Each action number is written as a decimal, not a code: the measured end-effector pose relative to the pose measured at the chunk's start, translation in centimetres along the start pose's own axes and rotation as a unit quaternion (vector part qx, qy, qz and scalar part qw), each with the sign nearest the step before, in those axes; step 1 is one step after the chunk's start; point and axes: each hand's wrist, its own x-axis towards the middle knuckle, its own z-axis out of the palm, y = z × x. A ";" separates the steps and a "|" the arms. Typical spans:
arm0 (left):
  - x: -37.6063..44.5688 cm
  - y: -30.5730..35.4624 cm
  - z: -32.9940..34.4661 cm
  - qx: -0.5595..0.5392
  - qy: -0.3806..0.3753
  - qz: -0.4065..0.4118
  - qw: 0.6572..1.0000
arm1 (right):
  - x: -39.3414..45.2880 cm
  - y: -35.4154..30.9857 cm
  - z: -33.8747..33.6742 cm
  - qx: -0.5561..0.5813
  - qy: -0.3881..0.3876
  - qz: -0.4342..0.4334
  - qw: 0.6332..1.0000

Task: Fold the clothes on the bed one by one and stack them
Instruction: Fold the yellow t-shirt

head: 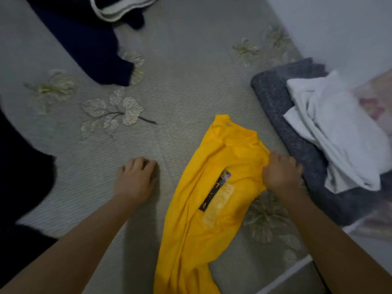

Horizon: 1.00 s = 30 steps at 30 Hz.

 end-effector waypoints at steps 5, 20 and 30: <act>1.6 2.2 -0.7 -0.099 0.069 0.038 0.992 | 1.4 0.2 1.8 0.152 -0.005 0.001 0.988; 8.6 17.7 -0.9 -0.167 -0.106 0.269 0.943 | -3.4 6.6 6.4 0.193 0.089 -0.019 0.977; 13.9 18.9 -1.9 -0.062 -0.020 0.257 0.964 | -0.4 4.3 4.4 0.477 0.081 0.104 0.869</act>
